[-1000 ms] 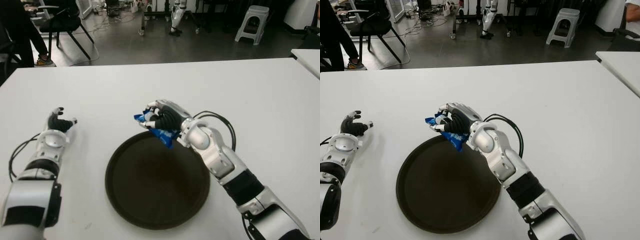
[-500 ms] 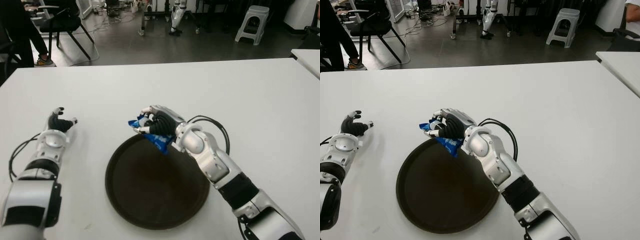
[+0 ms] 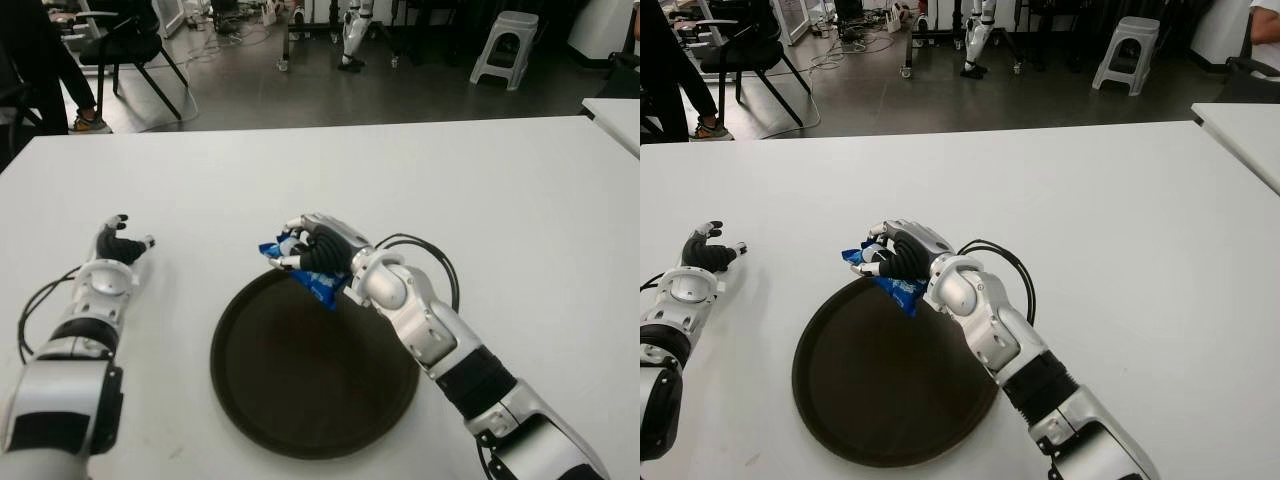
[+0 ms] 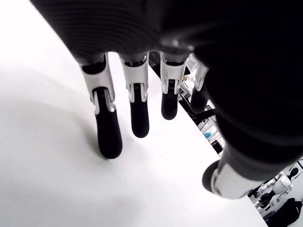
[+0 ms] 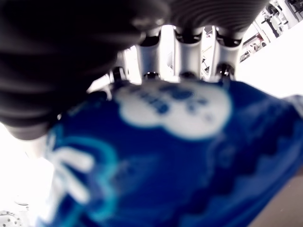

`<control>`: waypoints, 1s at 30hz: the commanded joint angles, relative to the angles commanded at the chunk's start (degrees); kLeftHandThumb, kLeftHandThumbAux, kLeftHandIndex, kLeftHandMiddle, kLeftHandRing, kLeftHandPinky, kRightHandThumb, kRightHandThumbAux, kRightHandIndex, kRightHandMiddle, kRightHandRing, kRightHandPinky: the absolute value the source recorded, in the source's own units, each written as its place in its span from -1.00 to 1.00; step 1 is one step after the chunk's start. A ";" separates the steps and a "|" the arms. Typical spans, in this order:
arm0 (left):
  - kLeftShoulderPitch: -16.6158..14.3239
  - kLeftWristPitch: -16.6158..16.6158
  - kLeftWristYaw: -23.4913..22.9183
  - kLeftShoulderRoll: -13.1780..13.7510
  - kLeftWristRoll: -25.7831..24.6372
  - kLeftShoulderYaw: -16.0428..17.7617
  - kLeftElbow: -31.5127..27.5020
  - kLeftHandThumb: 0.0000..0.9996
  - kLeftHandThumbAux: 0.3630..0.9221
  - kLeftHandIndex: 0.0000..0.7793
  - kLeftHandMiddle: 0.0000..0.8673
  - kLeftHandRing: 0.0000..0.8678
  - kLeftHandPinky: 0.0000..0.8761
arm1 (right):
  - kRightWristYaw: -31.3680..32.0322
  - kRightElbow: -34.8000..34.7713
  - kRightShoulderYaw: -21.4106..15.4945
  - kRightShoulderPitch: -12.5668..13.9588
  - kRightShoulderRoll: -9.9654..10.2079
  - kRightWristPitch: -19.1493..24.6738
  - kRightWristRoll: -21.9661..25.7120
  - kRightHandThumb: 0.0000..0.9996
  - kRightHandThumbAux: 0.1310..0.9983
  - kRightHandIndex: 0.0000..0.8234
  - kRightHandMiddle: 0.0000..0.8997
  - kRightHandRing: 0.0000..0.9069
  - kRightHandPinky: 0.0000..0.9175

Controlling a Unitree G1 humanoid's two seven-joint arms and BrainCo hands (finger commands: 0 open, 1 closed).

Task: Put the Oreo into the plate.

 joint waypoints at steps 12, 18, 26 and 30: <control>-0.01 0.11 -0.32 0.06 -0.09 0.20 0.07 -0.55 0.25 -0.89 -0.66 -0.55 -0.48 | -2.86 2.51 -0.20 -0.55 -0.15 -1.67 -0.43 0.36 0.37 0.01 0.15 0.24 0.21; 0.09 -0.18 -0.72 0.04 -0.61 0.71 0.06 -0.51 0.27 -0.89 -0.68 -0.58 -0.54 | -2.52 4.32 0.04 -1.23 -1.45 -5.04 -0.04 -0.45 0.19 -0.69 -0.56 -0.45 -0.35; 0.22 -0.44 -0.61 -0.01 -0.92 1.18 0.03 -0.48 0.29 -0.89 -0.68 -0.59 -0.55 | -2.21 6.16 -0.05 -1.48 -2.16 -8.39 0.32 -0.70 0.16 -0.98 -0.85 -0.77 -0.61; 0.16 -0.31 -0.69 -0.04 -1.03 1.34 0.03 -0.48 0.29 -0.87 -0.66 -0.57 -0.53 | -2.06 7.83 -0.66 -1.71 -1.87 -9.85 1.39 -0.68 0.23 -1.00 -0.86 -0.77 -0.56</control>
